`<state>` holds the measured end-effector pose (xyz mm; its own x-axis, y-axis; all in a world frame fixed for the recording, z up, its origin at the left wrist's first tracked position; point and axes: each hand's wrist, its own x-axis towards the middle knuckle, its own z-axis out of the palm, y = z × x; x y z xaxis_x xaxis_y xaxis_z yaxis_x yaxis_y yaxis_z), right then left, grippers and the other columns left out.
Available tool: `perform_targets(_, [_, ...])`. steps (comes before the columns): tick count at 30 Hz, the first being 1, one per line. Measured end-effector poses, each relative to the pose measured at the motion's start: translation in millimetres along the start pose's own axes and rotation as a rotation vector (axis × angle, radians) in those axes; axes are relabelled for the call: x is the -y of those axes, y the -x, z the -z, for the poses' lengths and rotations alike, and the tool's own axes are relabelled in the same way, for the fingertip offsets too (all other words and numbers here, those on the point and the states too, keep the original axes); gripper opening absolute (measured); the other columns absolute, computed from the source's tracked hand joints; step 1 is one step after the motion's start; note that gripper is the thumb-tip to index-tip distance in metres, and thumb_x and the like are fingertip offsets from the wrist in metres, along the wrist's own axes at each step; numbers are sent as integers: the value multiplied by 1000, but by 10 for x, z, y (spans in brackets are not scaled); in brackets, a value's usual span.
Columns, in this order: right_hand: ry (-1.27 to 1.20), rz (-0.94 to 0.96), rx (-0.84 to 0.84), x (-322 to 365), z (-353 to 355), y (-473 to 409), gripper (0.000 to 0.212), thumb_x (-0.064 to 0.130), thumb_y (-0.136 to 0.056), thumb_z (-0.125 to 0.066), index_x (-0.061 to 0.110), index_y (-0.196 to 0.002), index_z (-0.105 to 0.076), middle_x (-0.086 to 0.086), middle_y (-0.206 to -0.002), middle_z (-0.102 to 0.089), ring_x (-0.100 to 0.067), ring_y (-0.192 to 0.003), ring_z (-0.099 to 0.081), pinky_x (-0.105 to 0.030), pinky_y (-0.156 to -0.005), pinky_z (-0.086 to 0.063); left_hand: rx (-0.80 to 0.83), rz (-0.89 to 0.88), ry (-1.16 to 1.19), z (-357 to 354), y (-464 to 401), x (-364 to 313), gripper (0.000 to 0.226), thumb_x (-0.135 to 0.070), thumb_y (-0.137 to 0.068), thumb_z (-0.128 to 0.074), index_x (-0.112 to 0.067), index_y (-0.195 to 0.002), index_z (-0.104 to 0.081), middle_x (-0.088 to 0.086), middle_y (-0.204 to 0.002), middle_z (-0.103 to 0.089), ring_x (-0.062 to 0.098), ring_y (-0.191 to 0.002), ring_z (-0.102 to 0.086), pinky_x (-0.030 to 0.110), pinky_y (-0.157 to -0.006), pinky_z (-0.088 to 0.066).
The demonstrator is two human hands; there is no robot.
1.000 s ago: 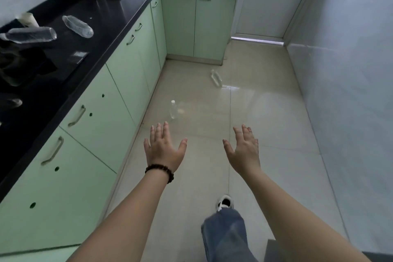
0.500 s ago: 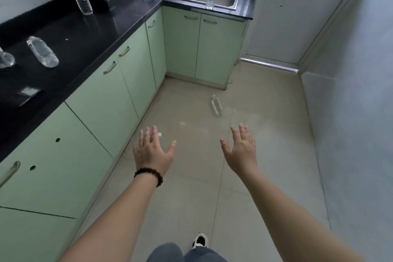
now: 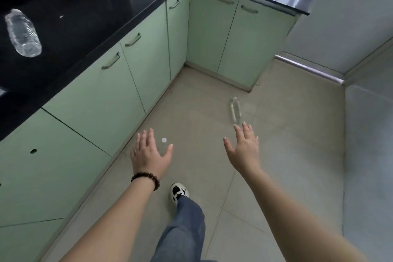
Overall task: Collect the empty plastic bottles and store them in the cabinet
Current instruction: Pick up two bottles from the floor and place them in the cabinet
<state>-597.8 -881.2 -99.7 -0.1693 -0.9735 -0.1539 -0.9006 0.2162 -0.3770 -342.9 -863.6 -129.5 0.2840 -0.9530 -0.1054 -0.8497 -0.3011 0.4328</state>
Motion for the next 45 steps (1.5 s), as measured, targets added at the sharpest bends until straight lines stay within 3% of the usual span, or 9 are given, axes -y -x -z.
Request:
perform_targets(14, [81,126,204,521,-1113,-2298,60,43,-95,-49,18,-147,-34,-5,-160,-17,-18,-149,-5,-41,-120,-4,144,252,51,-1154,-1584,643,86,-53,-83,-61,-13,-150,-26,6,-157,-28,21,-147,-15,40,-116,-21])
perform_targets(23, [67,186,329,48,-2951,-3277,58,41,-94,-51,17,-145,-37,-6,-160,-19,-17,-149,-6,-40,-121,-5,213,366,135,-3107,-2458,1381,98,-56,-75,-70,-15,-151,-22,4,-157,-26,19,-147,-16,35,-116,-18])
perform_targets(31, [25,217,426,-444,-4278,-3714,57,40,-95,-50,19,-146,-35,-3,-160,-17,-16,-148,-5,-46,-120,-12,253,541,396,-4531,-2730,1960,114,-43,-60,-88,-20,-150,-23,-1,-157,-25,15,-144,-23,28,-117,-20])
perform_targets(35, [12,227,457,-543,-4581,-3824,57,42,-96,-47,22,-147,-32,0,-161,-14,-13,-148,-2,-43,-121,-8,209,567,465,-4875,-2833,2132,101,-23,-59,-91,-24,-144,-36,-4,-149,-39,14,-135,-38,27,-111,-31])
perform_targets(39, [-7,226,455,-604,-4696,-3945,57,43,-96,-45,24,-147,-31,2,-161,-12,-12,-148,0,-40,-121,-5,160,570,522,-5122,-2960,2149,73,-9,-60,-87,-23,-124,-54,-2,-129,-57,18,-121,-53,21,-100,-38])
perform_targets(45, [6,208,413,-725,-4552,-4065,57,43,-96,-45,22,-147,-31,0,-161,-14,-13,-148,-2,-38,-121,-4,90,573,463,-5030,-3148,1886,52,-19,-60,-85,-21,-105,-60,1,-101,-66,23,-93,-62,24,-79,-47])
